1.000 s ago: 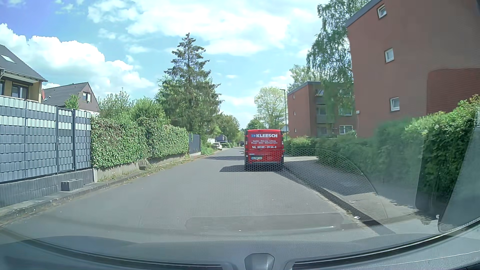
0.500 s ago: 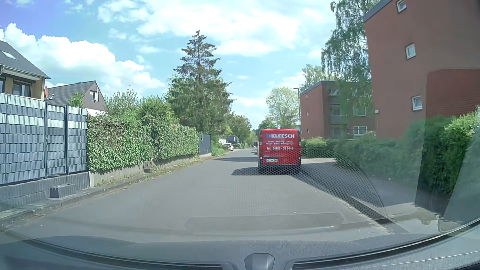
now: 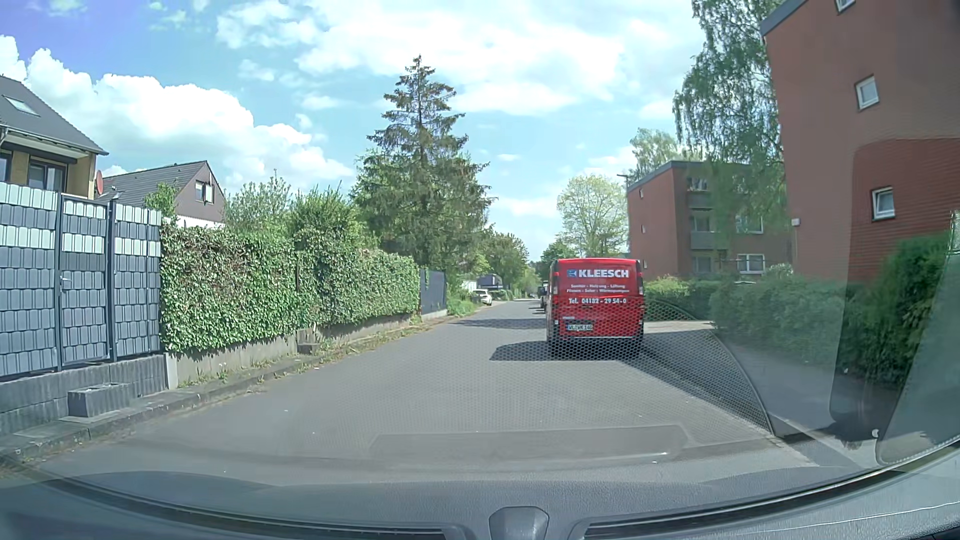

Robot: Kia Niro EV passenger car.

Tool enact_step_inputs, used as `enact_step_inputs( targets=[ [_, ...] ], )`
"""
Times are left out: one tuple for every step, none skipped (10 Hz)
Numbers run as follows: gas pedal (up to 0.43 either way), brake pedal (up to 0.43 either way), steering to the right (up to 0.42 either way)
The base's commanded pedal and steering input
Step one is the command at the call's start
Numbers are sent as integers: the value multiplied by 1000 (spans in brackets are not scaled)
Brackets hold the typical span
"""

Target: Follow the waypoints while adhering to traffic rules and regulations

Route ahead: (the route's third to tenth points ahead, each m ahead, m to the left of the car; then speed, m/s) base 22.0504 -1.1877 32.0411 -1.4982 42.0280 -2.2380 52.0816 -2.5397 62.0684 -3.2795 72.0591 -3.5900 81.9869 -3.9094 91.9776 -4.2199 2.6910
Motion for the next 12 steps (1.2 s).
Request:
enact_step_inputs(
  targets=[
    [59,0,-135],
    [59,0,-132],
    [59,0,-126],
    [59,0,-118],
    [59,0,-108],
    [59,0,-92],
    [47,0,-75],
    [47,0,-61],
    [47,0,-45],
    [47,0,-33],
    [47,0,-24],
    [47,0,-13]
  ],
)
